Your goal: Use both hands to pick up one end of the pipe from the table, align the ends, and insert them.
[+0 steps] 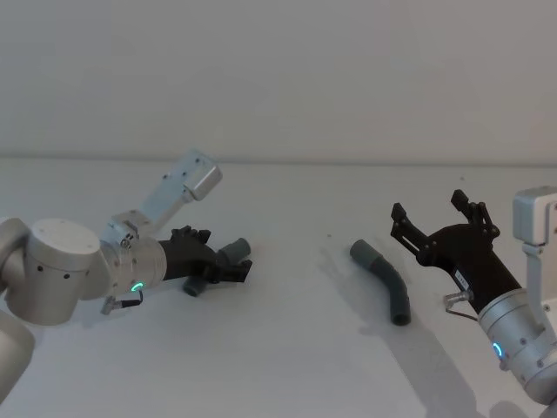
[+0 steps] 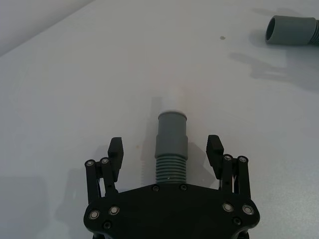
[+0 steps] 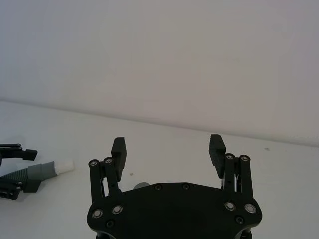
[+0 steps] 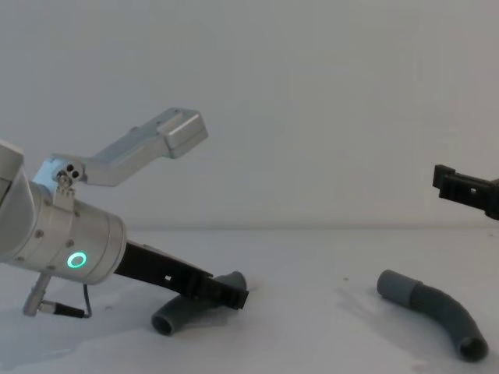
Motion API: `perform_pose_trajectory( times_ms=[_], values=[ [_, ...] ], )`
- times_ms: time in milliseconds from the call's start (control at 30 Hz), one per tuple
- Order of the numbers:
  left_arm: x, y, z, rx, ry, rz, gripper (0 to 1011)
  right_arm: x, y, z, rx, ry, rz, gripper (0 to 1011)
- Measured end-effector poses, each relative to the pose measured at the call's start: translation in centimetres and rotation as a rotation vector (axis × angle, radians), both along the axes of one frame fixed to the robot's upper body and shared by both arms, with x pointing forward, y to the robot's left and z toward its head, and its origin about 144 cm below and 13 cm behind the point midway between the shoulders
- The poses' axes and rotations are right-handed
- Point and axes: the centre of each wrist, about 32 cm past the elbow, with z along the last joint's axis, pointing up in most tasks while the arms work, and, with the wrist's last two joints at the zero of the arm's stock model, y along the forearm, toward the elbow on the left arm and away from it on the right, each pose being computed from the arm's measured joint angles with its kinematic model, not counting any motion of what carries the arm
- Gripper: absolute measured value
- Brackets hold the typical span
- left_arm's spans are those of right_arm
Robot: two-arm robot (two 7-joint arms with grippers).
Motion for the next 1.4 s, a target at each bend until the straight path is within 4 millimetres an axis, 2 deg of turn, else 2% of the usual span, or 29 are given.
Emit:
perform_pose_trajectory(
  times_ms=[933,1100,1400],
  values=[
    [0.09,-0.04,-0.75,-0.03,0.042,0.028,1001,0.0,0.0,0.0,0.0,0.0,0.0,1003],
    [0.09,-0.04,-0.8,-0.032,0.044,0.034,925,0.0,0.0,0.0,0.0,0.0,0.0,1003],
    [0.09,-0.05,-0.86,-0.033,0.047,0.038,866,0.0,0.0,0.0,0.0,0.0,0.0,1003]
  ],
)
